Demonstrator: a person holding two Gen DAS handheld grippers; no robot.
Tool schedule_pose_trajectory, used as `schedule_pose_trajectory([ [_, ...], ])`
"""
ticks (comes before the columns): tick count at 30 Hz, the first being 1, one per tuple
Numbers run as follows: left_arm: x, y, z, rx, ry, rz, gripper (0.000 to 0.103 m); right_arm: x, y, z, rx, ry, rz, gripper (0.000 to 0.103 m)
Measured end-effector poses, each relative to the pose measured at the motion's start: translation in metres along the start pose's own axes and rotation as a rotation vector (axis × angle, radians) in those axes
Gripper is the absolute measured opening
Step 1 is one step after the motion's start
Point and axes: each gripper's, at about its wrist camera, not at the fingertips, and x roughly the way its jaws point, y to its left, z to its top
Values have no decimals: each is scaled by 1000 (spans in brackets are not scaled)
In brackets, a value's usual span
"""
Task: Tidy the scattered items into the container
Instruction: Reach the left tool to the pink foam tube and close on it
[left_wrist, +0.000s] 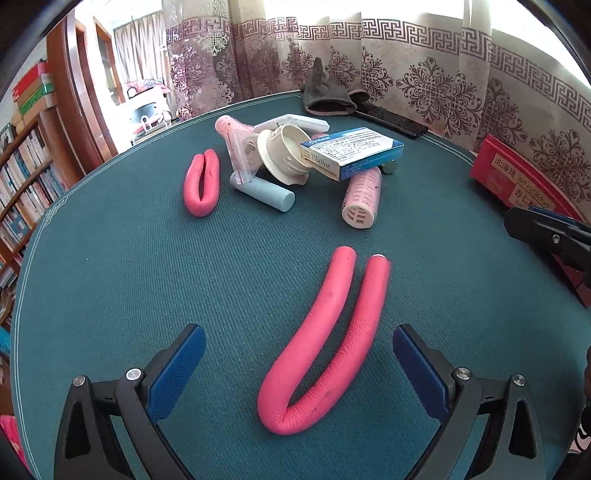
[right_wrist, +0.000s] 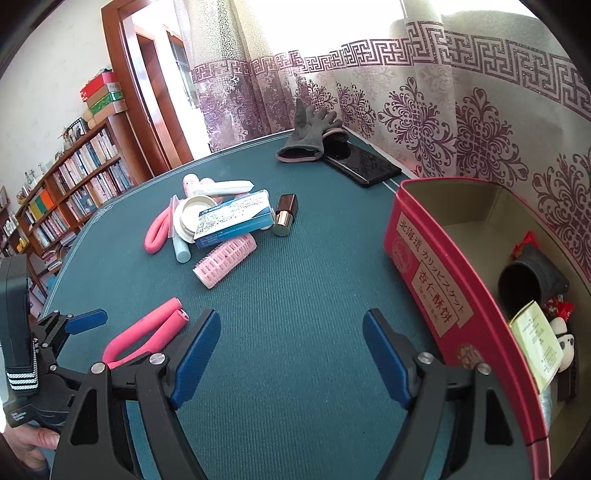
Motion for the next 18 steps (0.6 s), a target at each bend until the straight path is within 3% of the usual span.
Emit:
schedule_pose_trajectory([
  [4,11,4,1,-42,14,3,102,0,-3,-2,7,8,-14,82],
  [6,9,8,1,-69,3,-6,89,1,-2,-2,3,9,-20,82],
  [8,4,9,2,-76,-17,-9,59,3,0,-2,-4,12,-25,82],
  [10,2,10,2,-79,-27,-19,49,8,2,-1,-14,17,-28,82],
  [13,0,14,0,-96,-39,-40,42,18,6,1,-24,34,-21,82],
  [18,-1,27,0,-175,-53,-80,38,35,16,11,-30,56,2,82],
])
